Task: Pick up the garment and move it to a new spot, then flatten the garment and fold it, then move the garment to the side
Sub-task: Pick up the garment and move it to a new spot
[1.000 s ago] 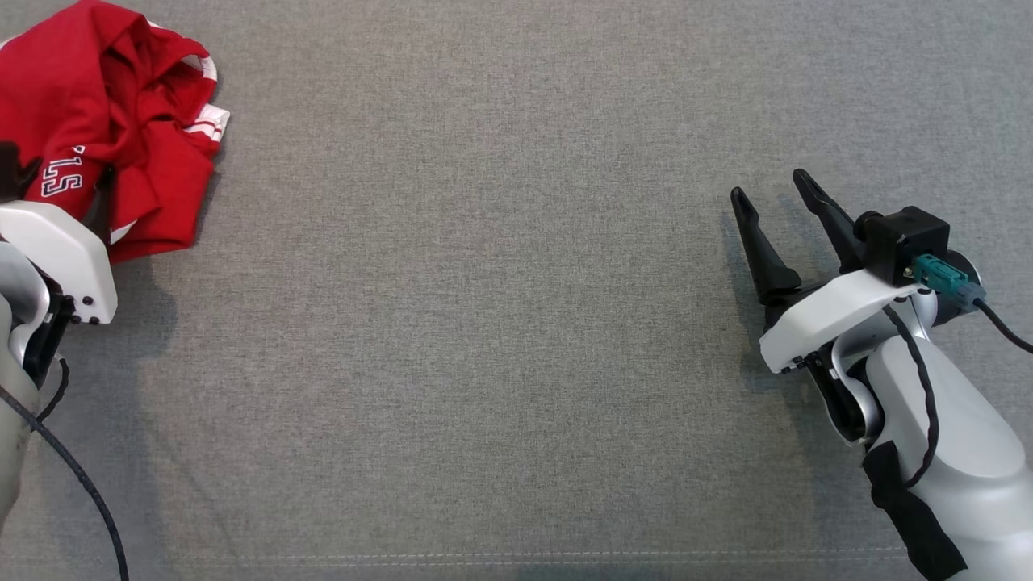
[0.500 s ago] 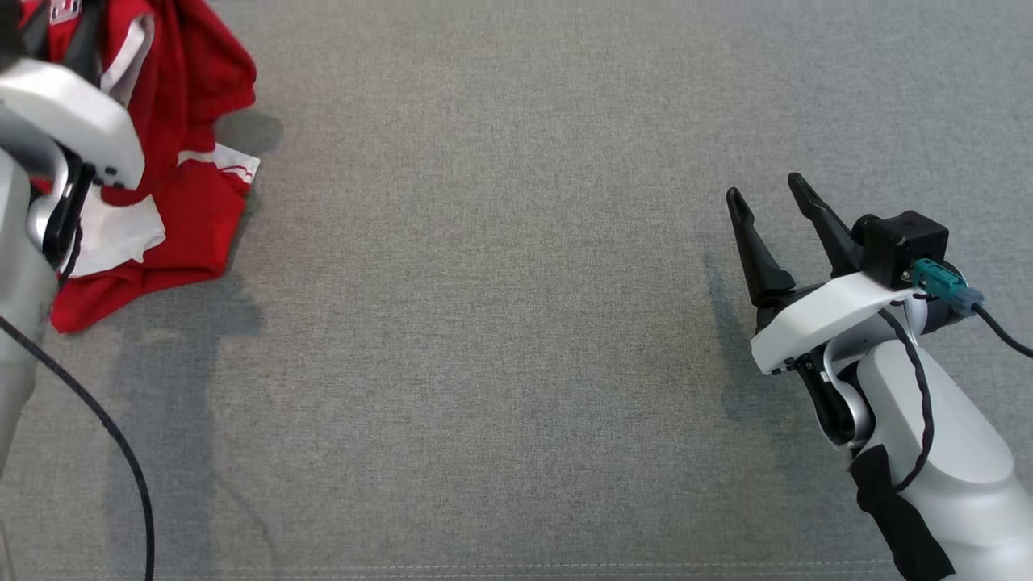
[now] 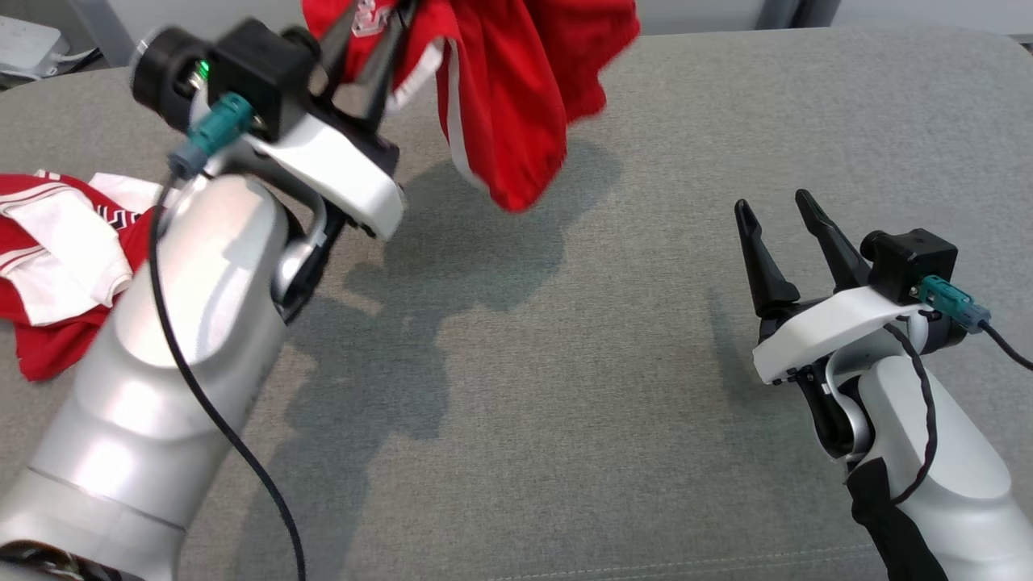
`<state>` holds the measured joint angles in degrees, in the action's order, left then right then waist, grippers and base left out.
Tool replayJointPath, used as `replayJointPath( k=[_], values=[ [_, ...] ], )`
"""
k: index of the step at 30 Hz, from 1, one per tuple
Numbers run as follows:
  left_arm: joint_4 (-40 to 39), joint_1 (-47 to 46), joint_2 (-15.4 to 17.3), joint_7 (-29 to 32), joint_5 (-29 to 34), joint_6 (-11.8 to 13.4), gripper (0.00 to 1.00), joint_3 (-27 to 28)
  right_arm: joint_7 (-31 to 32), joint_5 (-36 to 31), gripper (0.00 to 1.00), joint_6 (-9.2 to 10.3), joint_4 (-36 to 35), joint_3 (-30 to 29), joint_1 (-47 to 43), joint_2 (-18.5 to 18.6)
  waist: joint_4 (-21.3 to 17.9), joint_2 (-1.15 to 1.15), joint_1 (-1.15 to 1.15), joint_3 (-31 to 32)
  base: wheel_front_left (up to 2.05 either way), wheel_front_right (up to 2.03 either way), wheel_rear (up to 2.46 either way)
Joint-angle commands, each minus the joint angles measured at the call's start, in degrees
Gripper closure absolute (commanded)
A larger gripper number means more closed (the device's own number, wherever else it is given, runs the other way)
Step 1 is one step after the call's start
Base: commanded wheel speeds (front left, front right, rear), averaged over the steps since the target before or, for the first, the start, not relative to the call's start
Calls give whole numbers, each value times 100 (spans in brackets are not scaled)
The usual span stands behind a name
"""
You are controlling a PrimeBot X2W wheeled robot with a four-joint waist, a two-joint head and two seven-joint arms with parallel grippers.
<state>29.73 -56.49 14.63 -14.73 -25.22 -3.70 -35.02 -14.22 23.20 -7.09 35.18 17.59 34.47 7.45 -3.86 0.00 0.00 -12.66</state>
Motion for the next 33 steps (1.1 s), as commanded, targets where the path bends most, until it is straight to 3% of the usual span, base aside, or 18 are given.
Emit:
replayJointPath(
  k=[1,5,10,12,17,26,33],
  values=[
    [-121,8,132,-26,8,71,100,173,-78,15,0,-40,-186,47,-124,-34,-109,0,0,25,0,0,0],
    [157,729,-131,-26,61,159,100,165,-78,1,0,-40,-207,45,-156,-54,-348,0,0,40,0,0,0],
    [754,1703,-430,-27,131,54,100,222,-78,26,0,-40,-210,143,-173,-20,-589,0,0,81,0,0,0],
    [814,1992,-533,-27,201,80,0,390,-78,50,0,-40,-204,183,-177,-3,-645,0,0,116,0,0,0],
    [666,2671,-705,-27,536,269,0,1091,-78,82,0,-40,-128,251,-235,51,-636,0,0,355,0,0,0],
    [-181,3568,-678,-27,1261,538,0,2118,-78,206,0,-40,-91,432,-460,-10,-362,0,0,806,0,0,0],
    [-845,4197,-707,-27,1645,584,0,2642,-78,251,0,-40,-68,526,-608,-60,-96,0,0,962,0,0,0]
  ],
)
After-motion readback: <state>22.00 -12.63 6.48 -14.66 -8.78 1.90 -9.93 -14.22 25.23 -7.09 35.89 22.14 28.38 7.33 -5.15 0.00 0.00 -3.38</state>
